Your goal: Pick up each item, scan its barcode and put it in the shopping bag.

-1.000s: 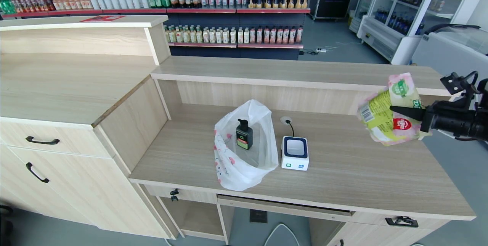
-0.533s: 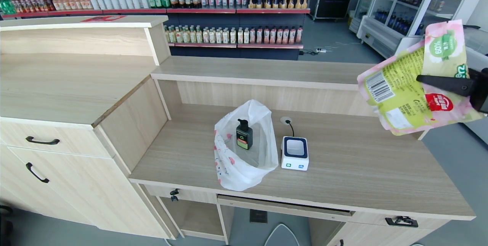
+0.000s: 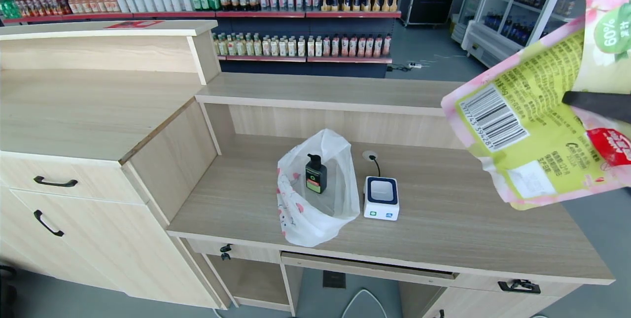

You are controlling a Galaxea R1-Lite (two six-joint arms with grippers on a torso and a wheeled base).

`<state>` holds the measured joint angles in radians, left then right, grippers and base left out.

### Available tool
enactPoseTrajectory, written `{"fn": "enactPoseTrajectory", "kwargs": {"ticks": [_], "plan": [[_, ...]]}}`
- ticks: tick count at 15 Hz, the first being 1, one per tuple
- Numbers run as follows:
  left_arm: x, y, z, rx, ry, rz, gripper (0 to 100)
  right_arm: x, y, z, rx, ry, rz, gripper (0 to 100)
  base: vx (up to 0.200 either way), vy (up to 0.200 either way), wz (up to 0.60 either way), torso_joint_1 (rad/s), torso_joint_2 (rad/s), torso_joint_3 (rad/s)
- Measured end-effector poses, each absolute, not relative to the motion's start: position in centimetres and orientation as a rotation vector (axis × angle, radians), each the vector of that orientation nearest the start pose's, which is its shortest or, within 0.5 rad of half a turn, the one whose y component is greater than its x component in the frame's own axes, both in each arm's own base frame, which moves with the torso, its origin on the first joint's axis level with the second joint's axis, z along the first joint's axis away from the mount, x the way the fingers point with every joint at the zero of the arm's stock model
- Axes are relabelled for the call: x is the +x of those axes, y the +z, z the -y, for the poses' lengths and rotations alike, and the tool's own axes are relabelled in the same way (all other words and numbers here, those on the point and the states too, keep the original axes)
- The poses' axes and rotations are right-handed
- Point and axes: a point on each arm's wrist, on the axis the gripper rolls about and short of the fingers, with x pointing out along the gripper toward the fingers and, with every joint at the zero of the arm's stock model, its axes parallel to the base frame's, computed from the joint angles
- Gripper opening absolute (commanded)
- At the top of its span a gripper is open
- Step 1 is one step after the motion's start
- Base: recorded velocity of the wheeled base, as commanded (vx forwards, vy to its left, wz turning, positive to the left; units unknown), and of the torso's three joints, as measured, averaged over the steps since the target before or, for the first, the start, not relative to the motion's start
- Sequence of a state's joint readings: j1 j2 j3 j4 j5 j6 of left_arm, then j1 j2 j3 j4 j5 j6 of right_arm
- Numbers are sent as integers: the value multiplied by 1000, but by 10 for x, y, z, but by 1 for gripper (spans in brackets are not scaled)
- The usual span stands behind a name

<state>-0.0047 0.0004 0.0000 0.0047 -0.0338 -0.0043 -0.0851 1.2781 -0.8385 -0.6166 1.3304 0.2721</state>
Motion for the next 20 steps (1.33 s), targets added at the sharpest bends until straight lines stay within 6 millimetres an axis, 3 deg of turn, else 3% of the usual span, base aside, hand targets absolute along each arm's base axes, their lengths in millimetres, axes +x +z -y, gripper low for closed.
{"fn": "enactPoseTrajectory", "kwargs": {"ticks": [3,6,11,15,20], "plan": [[-23,75,1,-4,-38,-5,100,165,305,-28,132,1374,-49,0,0,0,0,0,0,0],[-23,75,1,-4,-38,-5,100,145,318,-37,141,1438,-54,0,0,0,0,0,0,0],[-23,75,1,-4,-38,-5,100,101,323,-32,128,1435,-34,0,0,0,0,0,0,0],[-23,75,1,-4,-38,-5,100,70,314,-28,105,1418,-3,0,0,0,0,0,0,0],[-23,75,1,-4,-37,-5,100,61,306,-24,76,1360,24,0,0,0,0,0,0,0]]}}
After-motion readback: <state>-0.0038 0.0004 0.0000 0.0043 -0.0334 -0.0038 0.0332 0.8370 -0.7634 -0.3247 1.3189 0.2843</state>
